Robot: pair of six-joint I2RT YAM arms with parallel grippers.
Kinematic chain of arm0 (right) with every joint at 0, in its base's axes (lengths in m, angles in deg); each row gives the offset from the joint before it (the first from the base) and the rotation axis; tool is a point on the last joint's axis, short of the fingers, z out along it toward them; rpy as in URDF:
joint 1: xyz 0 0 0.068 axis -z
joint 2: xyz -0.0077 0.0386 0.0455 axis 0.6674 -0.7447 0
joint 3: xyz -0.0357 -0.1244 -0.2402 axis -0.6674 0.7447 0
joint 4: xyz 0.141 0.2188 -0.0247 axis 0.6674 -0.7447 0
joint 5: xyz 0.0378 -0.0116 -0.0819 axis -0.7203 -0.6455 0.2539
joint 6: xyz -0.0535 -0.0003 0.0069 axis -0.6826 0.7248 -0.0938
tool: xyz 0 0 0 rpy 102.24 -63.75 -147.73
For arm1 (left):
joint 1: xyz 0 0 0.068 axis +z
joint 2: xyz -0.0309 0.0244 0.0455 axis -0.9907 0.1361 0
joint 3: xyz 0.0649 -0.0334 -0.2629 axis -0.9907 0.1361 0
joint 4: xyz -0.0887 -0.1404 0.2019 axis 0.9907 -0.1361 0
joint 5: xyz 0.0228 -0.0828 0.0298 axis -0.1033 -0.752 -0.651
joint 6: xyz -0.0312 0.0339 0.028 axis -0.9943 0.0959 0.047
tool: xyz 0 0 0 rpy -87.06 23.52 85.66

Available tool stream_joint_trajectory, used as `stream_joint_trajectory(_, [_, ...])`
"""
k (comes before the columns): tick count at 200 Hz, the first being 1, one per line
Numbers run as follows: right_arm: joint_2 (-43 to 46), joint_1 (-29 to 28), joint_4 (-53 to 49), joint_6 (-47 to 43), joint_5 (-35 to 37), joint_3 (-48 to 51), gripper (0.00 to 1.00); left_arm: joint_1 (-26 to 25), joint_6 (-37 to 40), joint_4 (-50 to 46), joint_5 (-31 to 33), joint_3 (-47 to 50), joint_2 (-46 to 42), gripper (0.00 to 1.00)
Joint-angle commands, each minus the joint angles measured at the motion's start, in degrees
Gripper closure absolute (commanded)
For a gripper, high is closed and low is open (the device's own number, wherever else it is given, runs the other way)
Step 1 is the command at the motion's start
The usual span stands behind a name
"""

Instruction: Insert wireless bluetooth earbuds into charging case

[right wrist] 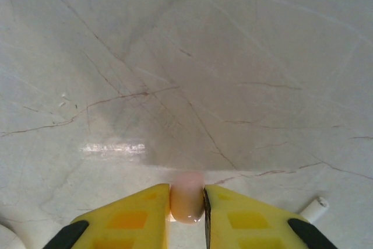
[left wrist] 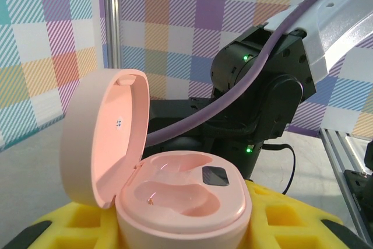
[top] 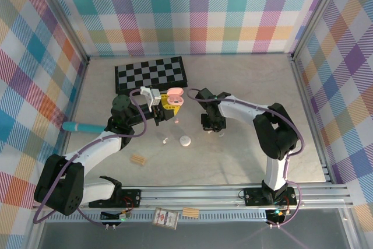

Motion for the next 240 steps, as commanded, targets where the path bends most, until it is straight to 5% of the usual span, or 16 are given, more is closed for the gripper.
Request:
stream_joint_trajectory(1, [-0.54, 0.28, 3.21, -1.77, -2.71, 1.15, 0.76, -0.25, 1.21, 0.07, 0.02, -2.03, -1.33, 0.65])
stream_joint_trajectory(92, [10.88, 3.44, 19.27, 2.87, -9.14, 14.69, 0.55, -0.25, 1.31, -0.57, -0.38, -2.8, -0.99, 0.65])
stream_joint_trajectory(240, [5.13, 4.73, 17.04, 0.46, -13.27, 11.62, 0.72, -0.25, 1.41, -1.06, -0.54, -3.13, -0.59, 0.65])
